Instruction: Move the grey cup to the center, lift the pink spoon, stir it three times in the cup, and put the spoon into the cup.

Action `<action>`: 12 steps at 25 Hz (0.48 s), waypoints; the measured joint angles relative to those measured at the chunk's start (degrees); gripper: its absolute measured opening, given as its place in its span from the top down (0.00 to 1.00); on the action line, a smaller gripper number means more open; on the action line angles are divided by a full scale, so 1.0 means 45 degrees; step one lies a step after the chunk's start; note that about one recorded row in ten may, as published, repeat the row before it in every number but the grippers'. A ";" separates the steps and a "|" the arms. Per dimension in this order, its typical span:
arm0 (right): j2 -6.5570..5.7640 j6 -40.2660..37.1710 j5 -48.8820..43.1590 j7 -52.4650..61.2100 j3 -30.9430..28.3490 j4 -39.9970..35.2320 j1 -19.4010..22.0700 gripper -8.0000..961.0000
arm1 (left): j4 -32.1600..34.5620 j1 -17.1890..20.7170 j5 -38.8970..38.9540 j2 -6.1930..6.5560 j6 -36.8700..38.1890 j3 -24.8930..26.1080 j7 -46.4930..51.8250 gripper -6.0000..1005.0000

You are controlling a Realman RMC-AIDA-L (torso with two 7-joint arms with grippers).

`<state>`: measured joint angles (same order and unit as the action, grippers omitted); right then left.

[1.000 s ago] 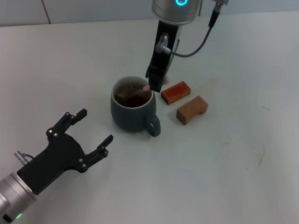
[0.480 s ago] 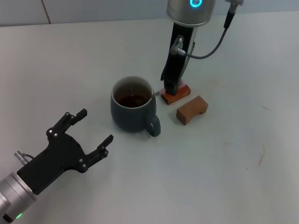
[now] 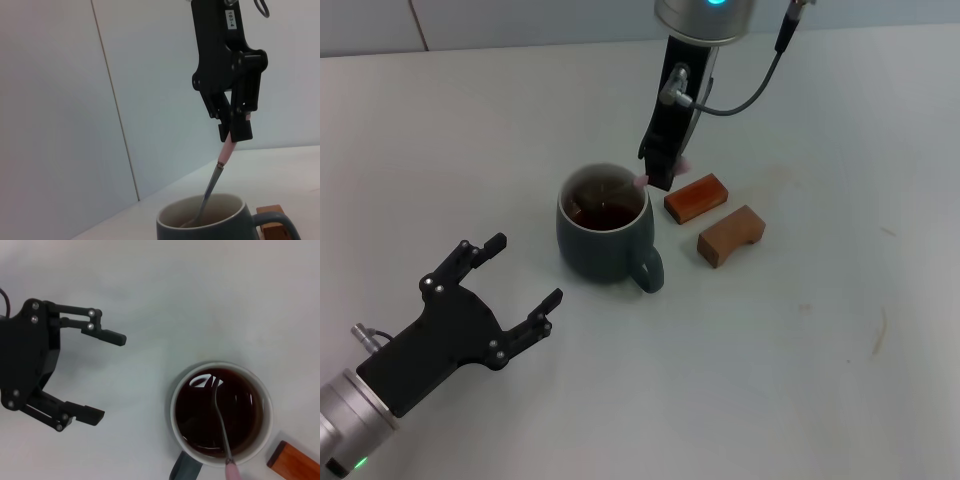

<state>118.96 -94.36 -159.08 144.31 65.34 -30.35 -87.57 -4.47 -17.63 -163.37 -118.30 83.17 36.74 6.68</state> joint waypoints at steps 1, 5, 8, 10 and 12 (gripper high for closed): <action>0.0000 0.0004 0.0001 0.0042 -0.0006 -0.0062 0.0007 0.84 | -0.0002 0.0000 0.0008 0.0000 0.0000 0.0000 0.0000 0.16; 0.0021 0.0088 0.0003 0.0178 0.0011 -0.0855 0.0363 0.78 | -0.0004 -0.0003 0.0018 0.0000 0.0000 0.0000 0.0000 0.16; 0.0023 0.0237 0.0003 0.0188 -0.0046 -0.1453 0.0740 0.72 | -0.0004 -0.0004 0.0047 0.0000 0.0000 0.0000 0.0021 0.16; 0.0029 0.0296 0.0026 0.0194 -0.0075 -0.1980 0.1058 0.68 | -0.0004 -0.0001 0.0053 0.0000 0.0000 0.0000 0.0034 0.16; 0.0067 0.0270 0.0142 0.0184 -0.0028 -0.3088 0.1633 0.64 | -0.0003 0.0009 0.0062 0.0000 0.0001 0.0033 0.0079 0.16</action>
<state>119.26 -93.15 -158.45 145.14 65.22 -44.24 -80.22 -4.48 -17.59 -163.09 -118.30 83.17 36.89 7.03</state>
